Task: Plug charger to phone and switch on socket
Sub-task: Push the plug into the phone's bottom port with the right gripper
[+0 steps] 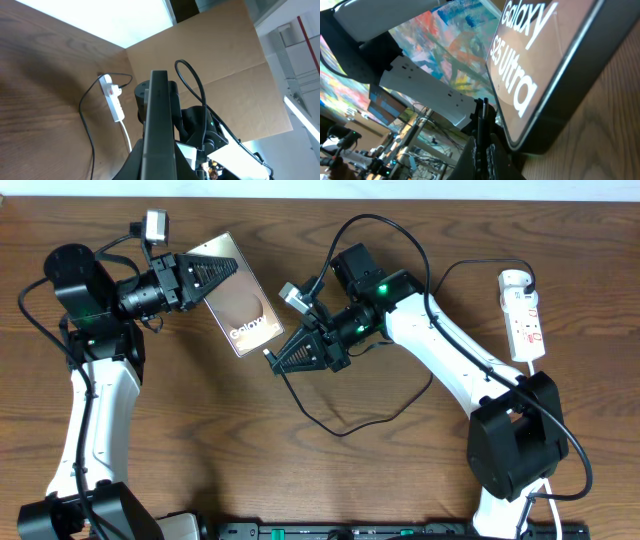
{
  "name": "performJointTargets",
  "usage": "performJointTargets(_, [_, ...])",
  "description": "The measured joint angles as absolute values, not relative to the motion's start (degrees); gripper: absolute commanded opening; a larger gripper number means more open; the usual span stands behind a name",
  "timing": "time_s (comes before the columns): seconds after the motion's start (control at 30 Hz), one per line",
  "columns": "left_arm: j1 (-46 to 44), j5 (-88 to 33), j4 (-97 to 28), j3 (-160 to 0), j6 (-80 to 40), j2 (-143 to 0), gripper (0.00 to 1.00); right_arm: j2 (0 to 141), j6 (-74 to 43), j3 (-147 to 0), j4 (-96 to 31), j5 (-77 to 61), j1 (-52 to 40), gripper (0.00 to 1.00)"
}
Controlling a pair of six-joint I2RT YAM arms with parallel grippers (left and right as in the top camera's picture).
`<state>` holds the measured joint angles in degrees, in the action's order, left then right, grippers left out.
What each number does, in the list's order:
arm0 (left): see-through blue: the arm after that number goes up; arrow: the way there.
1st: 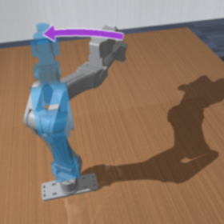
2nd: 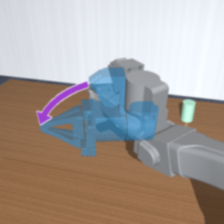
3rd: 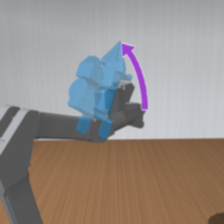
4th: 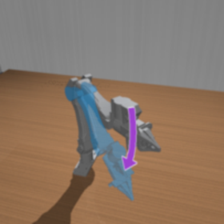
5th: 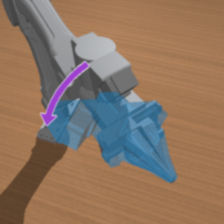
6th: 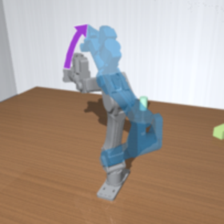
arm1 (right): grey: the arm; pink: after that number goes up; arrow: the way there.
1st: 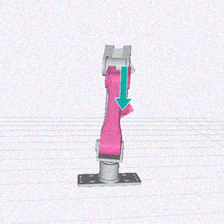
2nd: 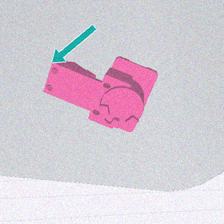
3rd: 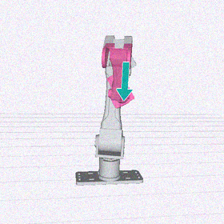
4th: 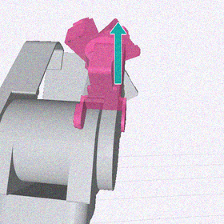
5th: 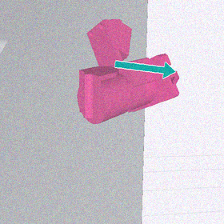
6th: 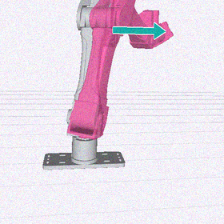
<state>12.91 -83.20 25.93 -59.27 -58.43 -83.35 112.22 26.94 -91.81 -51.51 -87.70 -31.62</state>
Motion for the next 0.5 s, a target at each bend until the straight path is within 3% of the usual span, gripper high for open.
performJointTargets(0.5, [12.91,-83.22,26.94,-59.27,-58.43,-83.35,0.07,112.22,25.85,-91.81,-51.11,-87.70,-31.62,0.01])
